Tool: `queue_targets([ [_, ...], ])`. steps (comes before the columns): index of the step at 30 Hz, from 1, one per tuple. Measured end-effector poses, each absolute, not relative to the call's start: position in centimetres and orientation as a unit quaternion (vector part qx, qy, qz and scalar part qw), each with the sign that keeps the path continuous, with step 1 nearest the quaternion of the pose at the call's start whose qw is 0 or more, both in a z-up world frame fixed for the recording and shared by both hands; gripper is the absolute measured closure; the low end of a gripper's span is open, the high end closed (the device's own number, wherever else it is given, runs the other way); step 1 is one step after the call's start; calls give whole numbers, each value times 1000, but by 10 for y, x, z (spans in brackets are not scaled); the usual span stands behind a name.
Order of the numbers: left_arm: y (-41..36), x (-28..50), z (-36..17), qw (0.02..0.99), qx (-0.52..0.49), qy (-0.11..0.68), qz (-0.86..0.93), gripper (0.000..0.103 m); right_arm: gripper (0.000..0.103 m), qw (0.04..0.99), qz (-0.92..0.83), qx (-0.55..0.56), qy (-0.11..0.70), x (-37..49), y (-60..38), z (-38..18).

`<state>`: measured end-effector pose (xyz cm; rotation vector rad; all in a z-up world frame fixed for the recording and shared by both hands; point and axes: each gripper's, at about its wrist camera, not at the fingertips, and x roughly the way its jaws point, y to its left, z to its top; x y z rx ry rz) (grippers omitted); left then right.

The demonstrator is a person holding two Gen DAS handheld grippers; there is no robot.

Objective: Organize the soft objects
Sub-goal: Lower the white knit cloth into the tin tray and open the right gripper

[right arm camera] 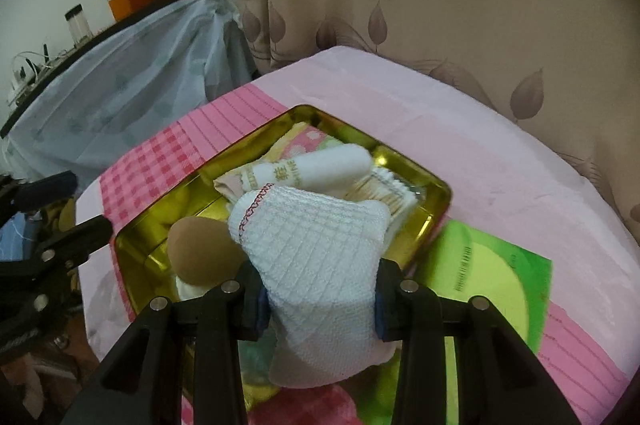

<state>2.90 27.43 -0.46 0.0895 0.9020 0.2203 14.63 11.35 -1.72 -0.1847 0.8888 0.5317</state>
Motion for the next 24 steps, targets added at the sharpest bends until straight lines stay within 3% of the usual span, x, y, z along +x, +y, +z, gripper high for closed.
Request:
queue_targets([
  [8,276,27,-6,890,43,433,137,45,67,867,230,-89,432,153,134,-29],
  [13,277,22,-1,892,37,425,152,45,61,873,220,-84,427,146,135,-26],
  [16,276,18,3,893,33,421,155,45,47,879,215,-80,418,140,130,-19],
  [18,273,16,6,895,31,417,154,45,31,885,211,-72,408,133,121,-11],
  [24,264,11,14,901,27,407,148,45,14,900,177,-46,396,111,91,9],
])
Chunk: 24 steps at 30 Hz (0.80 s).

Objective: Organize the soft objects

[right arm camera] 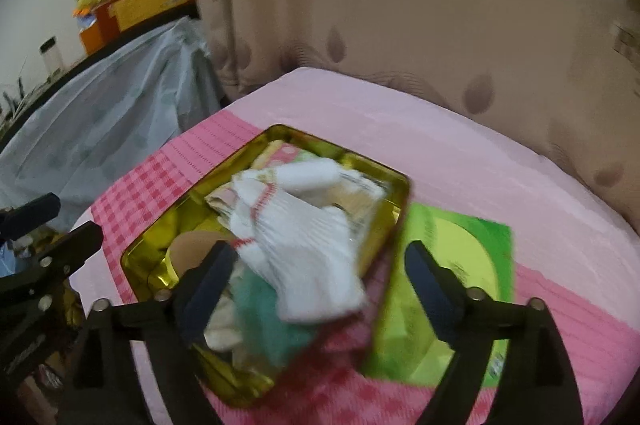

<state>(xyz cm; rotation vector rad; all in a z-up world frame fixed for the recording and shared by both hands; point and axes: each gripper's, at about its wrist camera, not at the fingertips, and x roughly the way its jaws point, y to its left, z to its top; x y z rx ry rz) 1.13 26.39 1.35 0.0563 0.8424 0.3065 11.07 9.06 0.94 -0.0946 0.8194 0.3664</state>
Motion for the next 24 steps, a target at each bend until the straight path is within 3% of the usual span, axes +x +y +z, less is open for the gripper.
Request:
queue_targets([
  [6,247,8,17,904,26,405,133,45,4,907,118,-32,403,78,53,14],
  [24,209,9,6,900,34,422,106,45,4,899,104,-54,422,36,49,-1],
])
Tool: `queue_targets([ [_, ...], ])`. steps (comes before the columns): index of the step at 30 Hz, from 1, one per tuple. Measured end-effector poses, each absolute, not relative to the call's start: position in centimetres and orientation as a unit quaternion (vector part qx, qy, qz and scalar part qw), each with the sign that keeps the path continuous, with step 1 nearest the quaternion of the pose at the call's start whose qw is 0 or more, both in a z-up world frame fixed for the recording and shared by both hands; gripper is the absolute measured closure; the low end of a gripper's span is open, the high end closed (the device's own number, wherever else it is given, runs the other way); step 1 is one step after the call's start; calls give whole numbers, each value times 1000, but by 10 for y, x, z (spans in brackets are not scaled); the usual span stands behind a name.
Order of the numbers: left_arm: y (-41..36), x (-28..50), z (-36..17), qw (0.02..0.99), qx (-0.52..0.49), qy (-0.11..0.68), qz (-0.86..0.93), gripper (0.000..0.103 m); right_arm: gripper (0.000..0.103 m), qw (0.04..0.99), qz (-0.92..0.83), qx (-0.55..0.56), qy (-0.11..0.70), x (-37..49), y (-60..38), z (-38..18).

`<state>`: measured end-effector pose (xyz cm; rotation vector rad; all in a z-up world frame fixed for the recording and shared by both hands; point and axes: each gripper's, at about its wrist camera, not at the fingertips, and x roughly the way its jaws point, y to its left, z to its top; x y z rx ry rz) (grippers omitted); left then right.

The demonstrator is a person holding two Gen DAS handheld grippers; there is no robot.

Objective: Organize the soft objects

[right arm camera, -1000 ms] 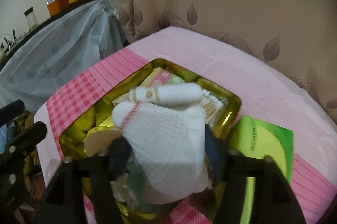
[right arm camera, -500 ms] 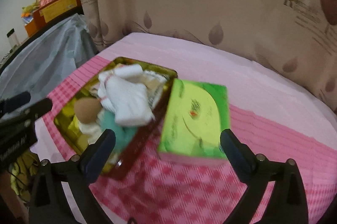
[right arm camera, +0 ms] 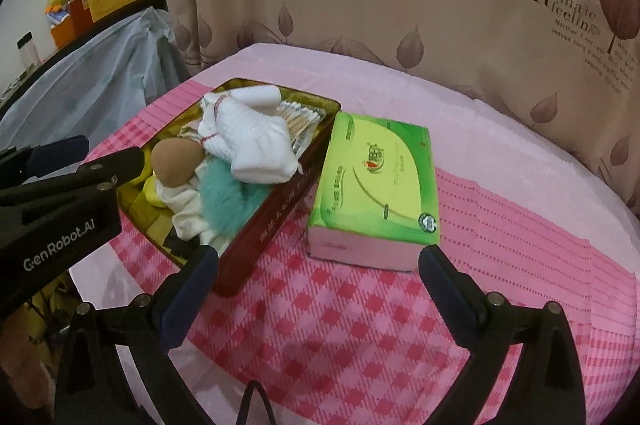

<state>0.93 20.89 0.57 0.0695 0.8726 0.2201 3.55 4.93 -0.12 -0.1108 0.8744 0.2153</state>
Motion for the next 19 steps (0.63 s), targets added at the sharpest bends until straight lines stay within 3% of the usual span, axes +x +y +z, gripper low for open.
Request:
queue_targets([
  [19,199,7,0,903,45,419,83,45,4,895,105,-52,431,32,52,-8],
])
